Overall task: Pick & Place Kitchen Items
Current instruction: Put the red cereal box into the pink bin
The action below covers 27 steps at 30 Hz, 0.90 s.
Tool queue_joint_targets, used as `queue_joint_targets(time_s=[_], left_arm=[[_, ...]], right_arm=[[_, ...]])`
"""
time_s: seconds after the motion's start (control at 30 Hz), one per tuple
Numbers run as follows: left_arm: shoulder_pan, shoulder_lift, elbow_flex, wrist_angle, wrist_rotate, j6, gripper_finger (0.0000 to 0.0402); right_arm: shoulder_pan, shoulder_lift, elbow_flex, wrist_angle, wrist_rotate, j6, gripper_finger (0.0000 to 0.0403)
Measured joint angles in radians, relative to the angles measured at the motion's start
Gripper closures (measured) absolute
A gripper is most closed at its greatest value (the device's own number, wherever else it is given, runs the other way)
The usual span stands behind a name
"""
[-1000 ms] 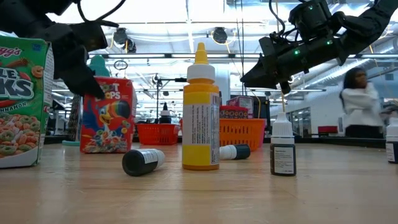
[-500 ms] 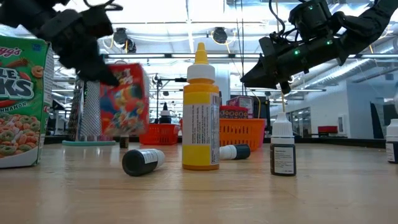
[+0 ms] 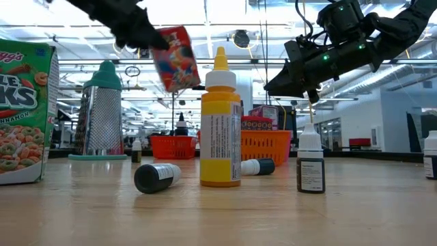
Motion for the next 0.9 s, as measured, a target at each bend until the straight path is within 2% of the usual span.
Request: queue_joint_targets(time_s=[0.2, 0.53, 0.77, 0.9], left_arm=[[0.137, 0.08, 0.031, 0.138, 0.162, 0.064, 0.0299], [0.31, 0.293, 0.156, 0.167, 0.241, 0.147, 0.0298], [0.416, 0.409, 0.196, 0.277, 0.409, 0.186, 0.0298], [0.453, 0.447, 0.197, 0.33, 0.448, 0.2, 0.0298]], right_arm=[[0.0, 0.0, 0.0, 0.0, 0.0, 0.0, 0.0303], [0.0, 0.0, 0.0, 0.0, 0.0, 0.0, 0.0303], [0.0, 0.0, 0.0, -0.002, 0.0, 0.0, 0.0303], [0.0, 0.0, 0.0, -0.005, 0.0, 0.0, 0.0303]])
